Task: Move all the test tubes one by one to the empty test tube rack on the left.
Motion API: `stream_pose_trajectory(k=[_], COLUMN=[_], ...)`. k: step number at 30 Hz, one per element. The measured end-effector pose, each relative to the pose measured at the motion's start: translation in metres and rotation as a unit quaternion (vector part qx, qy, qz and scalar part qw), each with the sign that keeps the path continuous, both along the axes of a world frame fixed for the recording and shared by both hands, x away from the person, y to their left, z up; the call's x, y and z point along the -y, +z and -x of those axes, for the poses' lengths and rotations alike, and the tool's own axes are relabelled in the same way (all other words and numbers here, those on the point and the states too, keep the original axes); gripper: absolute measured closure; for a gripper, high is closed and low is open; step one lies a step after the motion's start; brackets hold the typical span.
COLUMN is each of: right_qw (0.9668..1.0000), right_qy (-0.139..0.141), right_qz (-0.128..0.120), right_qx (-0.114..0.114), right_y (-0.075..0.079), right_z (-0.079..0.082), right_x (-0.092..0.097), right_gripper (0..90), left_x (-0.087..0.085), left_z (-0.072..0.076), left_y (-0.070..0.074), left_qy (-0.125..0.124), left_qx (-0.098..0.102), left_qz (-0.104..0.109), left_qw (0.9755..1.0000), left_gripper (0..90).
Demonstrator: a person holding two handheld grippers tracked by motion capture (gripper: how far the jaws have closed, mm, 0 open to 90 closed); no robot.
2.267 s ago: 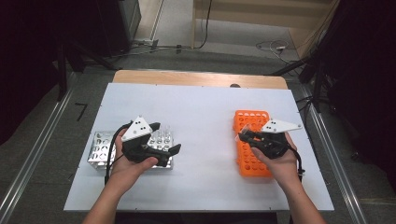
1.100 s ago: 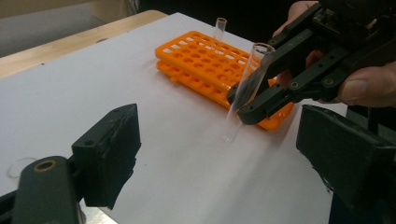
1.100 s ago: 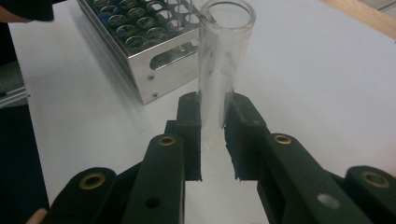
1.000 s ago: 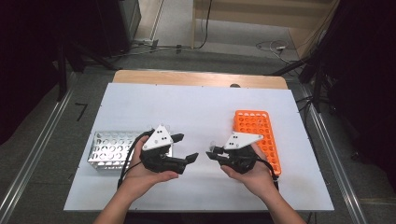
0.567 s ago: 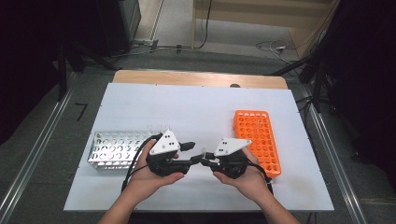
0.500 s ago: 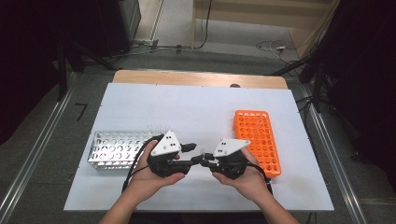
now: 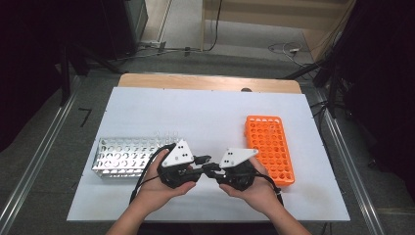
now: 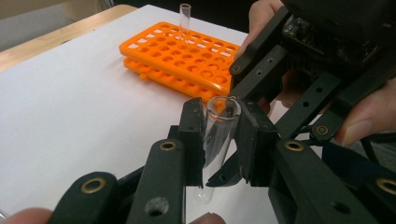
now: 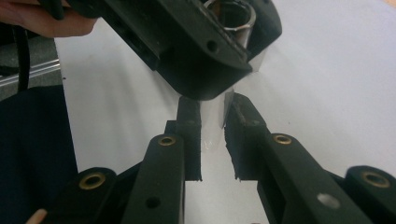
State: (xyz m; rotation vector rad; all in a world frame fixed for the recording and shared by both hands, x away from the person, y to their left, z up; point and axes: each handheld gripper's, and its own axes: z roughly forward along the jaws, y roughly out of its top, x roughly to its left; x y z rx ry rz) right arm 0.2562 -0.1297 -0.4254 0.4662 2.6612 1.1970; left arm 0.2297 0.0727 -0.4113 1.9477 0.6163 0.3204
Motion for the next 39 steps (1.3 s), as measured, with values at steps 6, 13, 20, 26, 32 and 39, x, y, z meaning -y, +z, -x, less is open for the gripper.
stream_pose_trajectory(k=[6, 13, 20, 26, 32, 39], right_qw=[1.0, 1.0, 0.9999, 0.9996, 0.999, 0.9978], right_qy=[0.003, 0.0, 0.0, 0.011, 0.01, -0.003], right_qz=[-0.001, -0.005, -0.015, -0.026, -0.042, -0.065], right_qx=[-0.002, -0.005, -0.005, -0.005, -0.012, -0.01], right_y=[0.001, 0.001, 0.001, 0.001, 0.002, 0.005], right_z=[0.001, 0.001, 0.001, -0.001, -0.003, -0.007], right_x=[0.0, 0.0, 0.001, 0.003, 0.008, 0.016], right_gripper=[73.7, 73.7, 72.9, 61.3, 51.3, 32.3], left_x=[0.001, 0.001, -0.001, -0.004, -0.009, -0.015], left_z=[0.001, 0.002, 0.003, 0.002, 0.001, -0.001], left_y=[0.0, 0.001, 0.002, 0.004, 0.007, 0.01], left_qy=[0.001, 0.004, 0.006, 0.015, 0.025, 0.033], left_qx=[0.01, 0.018, 0.022, 0.027, 0.03, 0.031], left_qz=[-0.006, -0.009, -0.006, -0.004, -0.001, 0.002], left_qw=[0.9999, 0.9998, 0.9997, 0.9995, 0.9992, 0.999], left_gripper=[73.8, 75.3, 75.5, 75.5, 75.5, 75.5])
